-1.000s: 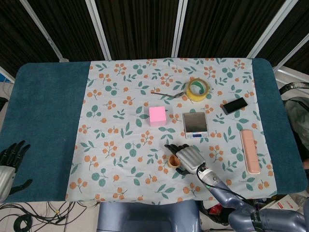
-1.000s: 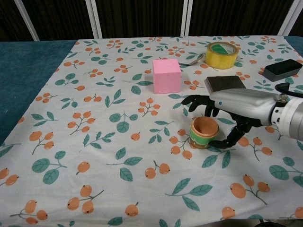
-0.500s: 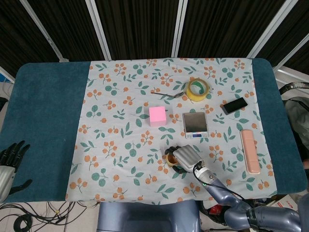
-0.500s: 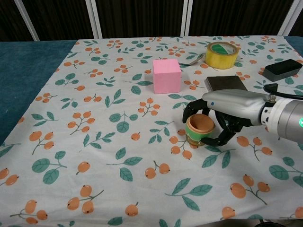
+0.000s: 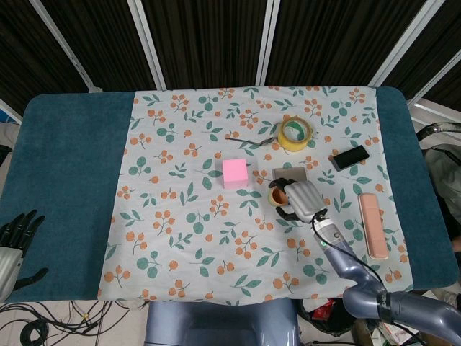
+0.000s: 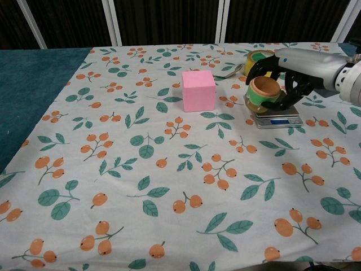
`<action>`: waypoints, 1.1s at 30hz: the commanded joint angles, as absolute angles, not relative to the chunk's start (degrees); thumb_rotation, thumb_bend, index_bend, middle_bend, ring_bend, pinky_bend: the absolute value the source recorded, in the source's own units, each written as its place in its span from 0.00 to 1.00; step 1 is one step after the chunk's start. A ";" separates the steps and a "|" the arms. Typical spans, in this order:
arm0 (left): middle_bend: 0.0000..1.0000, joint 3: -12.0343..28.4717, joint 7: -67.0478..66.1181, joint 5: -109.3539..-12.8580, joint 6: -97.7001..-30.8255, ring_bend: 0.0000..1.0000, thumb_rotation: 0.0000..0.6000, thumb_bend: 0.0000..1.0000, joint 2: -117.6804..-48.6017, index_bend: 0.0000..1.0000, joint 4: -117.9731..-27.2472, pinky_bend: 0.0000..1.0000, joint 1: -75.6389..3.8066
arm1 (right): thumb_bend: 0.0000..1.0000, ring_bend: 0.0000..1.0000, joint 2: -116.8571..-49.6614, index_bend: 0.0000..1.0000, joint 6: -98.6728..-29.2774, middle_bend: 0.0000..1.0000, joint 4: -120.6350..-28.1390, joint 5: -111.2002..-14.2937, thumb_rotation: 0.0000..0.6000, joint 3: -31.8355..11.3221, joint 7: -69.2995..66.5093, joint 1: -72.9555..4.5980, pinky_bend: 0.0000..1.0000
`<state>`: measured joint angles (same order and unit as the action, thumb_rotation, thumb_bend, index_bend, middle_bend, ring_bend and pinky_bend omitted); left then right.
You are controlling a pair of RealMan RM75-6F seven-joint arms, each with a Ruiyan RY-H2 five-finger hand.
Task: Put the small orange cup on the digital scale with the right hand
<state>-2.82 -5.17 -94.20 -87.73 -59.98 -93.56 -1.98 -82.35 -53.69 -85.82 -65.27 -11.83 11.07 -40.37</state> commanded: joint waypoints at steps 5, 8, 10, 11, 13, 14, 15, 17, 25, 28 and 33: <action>0.00 -2.75 -5.32 -93.84 -87.34 0.00 1.00 0.14 -59.87 0.03 -93.84 0.15 -2.11 | 0.51 0.52 -82.85 0.48 -47.99 0.41 -76.27 -60.48 1.00 -13.12 11.47 -43.28 0.56; 0.00 -2.69 -5.22 -93.78 -87.37 0.00 1.00 0.14 -59.86 0.03 -93.82 0.15 -2.12 | 0.51 0.52 -83.89 0.47 -46.03 0.41 -73.39 -59.15 1.00 -13.49 10.96 -44.26 0.56; 0.00 -2.65 -5.08 -93.59 -87.23 0.00 1.00 0.14 -59.84 0.03 -93.83 0.15 -2.16 | 0.51 0.52 -84.46 0.47 -45.29 0.41 -71.97 -58.94 1.00 -13.52 10.82 -44.77 0.56; 0.00 -2.61 -5.00 -93.50 -87.15 0.00 1.00 0.14 -59.82 0.03 -93.83 0.15 -2.20 | 0.51 0.52 -84.81 0.47 -44.95 0.40 -71.21 -58.84 1.00 -13.54 10.77 -45.04 0.56; 0.00 -2.59 -4.88 -93.36 -87.00 0.00 1.00 0.14 -59.78 0.03 -93.84 0.15 -2.26 | 0.50 0.52 -85.33 0.45 -44.43 0.40 -70.10 -58.60 1.00 -13.59 10.66 -45.43 0.56; 0.00 -2.58 -4.85 -93.35 -86.97 0.00 1.00 0.14 -59.75 0.03 -93.86 0.15 -2.28 | 0.48 0.52 -85.51 0.45 -44.00 0.40 -69.60 -58.36 1.00 -13.58 10.65 -45.62 0.56; 0.00 -2.57 -4.85 -93.36 -86.97 0.00 1.00 0.14 -59.74 0.03 -93.86 0.15 -2.29 | 0.46 0.52 -85.60 0.44 -43.76 0.39 -69.38 -58.24 1.00 -13.59 10.60 -45.71 0.56; 0.00 -2.59 -4.79 -93.38 -86.95 0.00 1.00 0.14 -59.72 0.03 -93.86 0.15 -2.31 | 0.41 0.51 -85.74 0.43 -42.48 0.39 -68.90 -57.77 1.00 -13.60 10.04 -46.05 0.55; 0.00 -2.63 -4.84 -93.48 -86.95 0.00 1.00 0.14 -59.70 0.03 -93.86 0.15 -2.33 | 0.33 0.46 -86.33 0.31 -41.46 0.33 -67.97 -57.58 1.00 -13.60 9.00 -46.71 0.52; 0.00 -2.63 -4.81 -93.44 -86.94 0.00 1.00 0.14 -59.70 0.03 -93.87 0.15 -2.32 | 0.22 0.35 -85.91 0.22 -39.99 0.21 -67.96 -56.65 1.00 -13.20 9.40 -47.00 0.45; 0.00 -2.59 -4.90 -93.18 -86.70 0.00 1.00 0.14 -59.66 0.03 -93.96 0.15 -2.38 | 0.12 0.25 -84.42 0.13 -38.16 0.08 -69.47 -54.44 1.00 -12.87 10.36 -47.46 0.37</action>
<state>-2.59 -4.90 -93.18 -86.70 -59.67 -93.96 -2.38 -84.83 -38.58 -68.98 -54.99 -12.94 10.19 -47.30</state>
